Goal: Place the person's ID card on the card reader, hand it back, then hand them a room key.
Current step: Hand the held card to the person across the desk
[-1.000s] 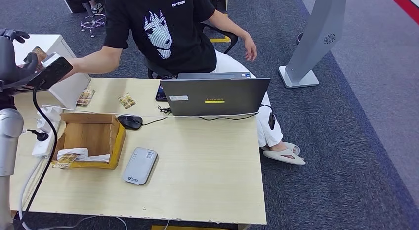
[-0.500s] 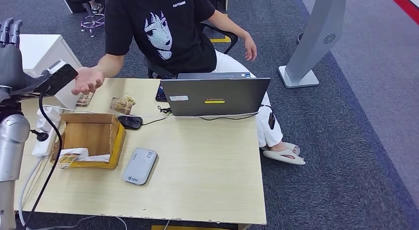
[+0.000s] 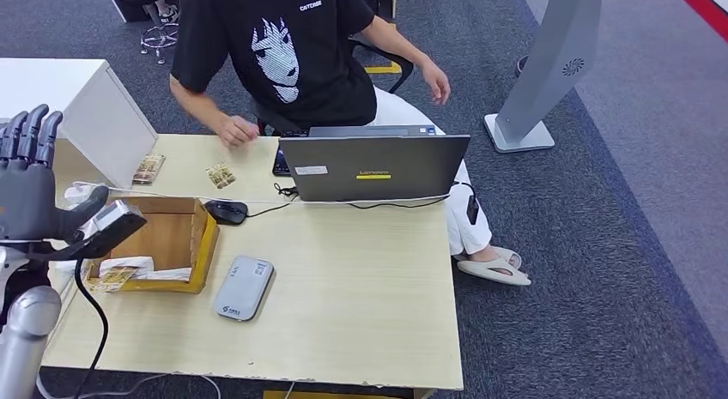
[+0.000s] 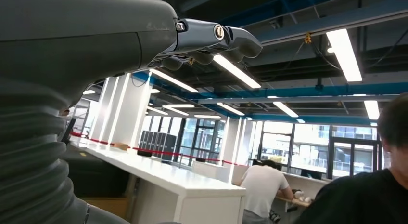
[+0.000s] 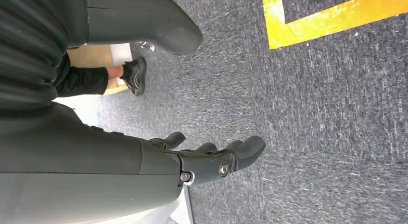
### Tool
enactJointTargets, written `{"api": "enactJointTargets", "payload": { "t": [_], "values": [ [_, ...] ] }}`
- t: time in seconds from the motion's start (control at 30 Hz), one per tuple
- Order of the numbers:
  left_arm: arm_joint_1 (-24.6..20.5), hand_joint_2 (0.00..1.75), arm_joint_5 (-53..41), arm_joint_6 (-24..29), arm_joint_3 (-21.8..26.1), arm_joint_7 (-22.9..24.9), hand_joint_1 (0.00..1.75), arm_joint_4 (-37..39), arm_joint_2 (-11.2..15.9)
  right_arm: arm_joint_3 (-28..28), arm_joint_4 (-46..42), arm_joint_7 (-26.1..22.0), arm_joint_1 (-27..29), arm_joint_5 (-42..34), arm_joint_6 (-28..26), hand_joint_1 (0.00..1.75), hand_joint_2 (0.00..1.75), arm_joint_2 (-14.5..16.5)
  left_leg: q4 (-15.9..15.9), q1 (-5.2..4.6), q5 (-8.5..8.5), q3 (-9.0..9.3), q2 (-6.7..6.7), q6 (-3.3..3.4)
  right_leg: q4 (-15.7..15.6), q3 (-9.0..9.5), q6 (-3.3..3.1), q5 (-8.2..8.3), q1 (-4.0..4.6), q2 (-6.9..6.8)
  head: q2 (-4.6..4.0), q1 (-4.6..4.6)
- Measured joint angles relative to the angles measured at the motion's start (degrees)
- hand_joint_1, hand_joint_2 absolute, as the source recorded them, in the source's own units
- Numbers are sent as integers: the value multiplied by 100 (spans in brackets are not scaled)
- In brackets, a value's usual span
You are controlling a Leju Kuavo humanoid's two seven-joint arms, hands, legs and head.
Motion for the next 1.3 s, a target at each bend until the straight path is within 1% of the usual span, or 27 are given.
{"api": "enactJointTargets", "payload": {
  "t": [0.07,0.2,0.3,0.4,0.5,0.6,0.73,0.8,0.87,0.93,0.97,1.03,1.1,1.2,1.3],
  "values": [
    [247,175,5,59,47,-38,0,-137,-15,-10,0,-2,7,-1,-2,0,175,0,0,0,0,0,1,0,0,-2,0,0,0,1,0,-5],
    [341,175,10,69,70,-49,0,-197,-23,-17,0,-2,9,-1,-2,0,175,0,0,1,0,-1,0,0,0,-2,0,0,0,0,0,-4],
    [747,175,75,100,219,-129,0,-469,-65,-39,0,-9,9,-16,-7,0,175,3,0,1,2,-1,-2,0,1,1,-1,1,0,-5,0,4],
    [1245,175,366,356,366,-473,0,-807,-171,-77,-2,-44,11,-81,-16,0,175,15,-1,1,1,2,7,-1,2,2,-3,3,0,4,0,1],
    [1890,175,956,780,503,-1048,0,-1270,-431,-141,-2,-74,23,-165,-45,0,175,37,-1,0,-5,0,15,1,0,-3,0,-1,0,14,0,-1],
    [2525,175,1529,1043,648,-1591,0,-1732,-776,-225,-4,-92,35,-244,-100,0,175,68,0,-2,-14,-2,14,6,-3,-3,5,-9,0,13,0,-1],
    [3106,175,2223,1086,933,-2164,0,-2175,-1245,-324,-8,-113,43,-326,-147,0,175,106,-1,-2,-18,-4,9,6,-5,0,9,-14,0,5,0,-2],
    [3342,175,2719,953,1186,-2604,0,-2370,-1601,-380,-18,-131,48,-381,-189,0,175,130,-1,-2,-21,-4,8,3,-5,2,9,-14,0,6,0,-2],
    [3511,175,3155,634,1547,-3081,0,-2538,-2045,-441,-38,-162,61,-426,-216,0,175,154,-1,-1,-21,-3,7,3,-5,3,9,-14,0,3,0,-1],
    [3578,175,3538,157,2044,-3483,0,-2672,-2549,-504,-59,-194,73,-466,-238,0,175,176,-1,-1,-21,-3,4,3,-5,4,9,-14,0,-1,0,-1],
    [3582,175,3708,-58,2313,-3607,0,-2723,-2780,-531,-68,-207,76,-489,-255,0,175,187,-1,-1,-21,-2,3,3,-5,4,9,-14,0,-2,0,-1],
    [3553,175,4036,-359,2821,-3719,0,-2789,-3194,-587,-90,-237,81,-529,-293,0,175,207,-1,-1,-21,0,2,3,-5,5,9,-14,0,-2,0,-2],
    [3488,175,4423,-491,3244,-3747,0,-2808,-3524,-643,-113,-280,84,-570,-323,0,175,231,-1,-1,-20,1,1,3,-4,6,9,-14,0,-4,0,-2],
    [3384,175,5031,-388,3733,-3754,0,-2756,-3881,-718,-146,-311,86,-610,-366,0,175,272,-1,0,-20,3,0,2,-4,7,8,-14,0,-4,0,-2],
    [3298,175,5367,-263,4065,-3754,0,-2638,-4091,-774,-168,-315,86,-626,-399,0,175,307,-1,1,-20,5,-2,2,-3,8,8,-15,0,-5,0,-2]
  ]
}}
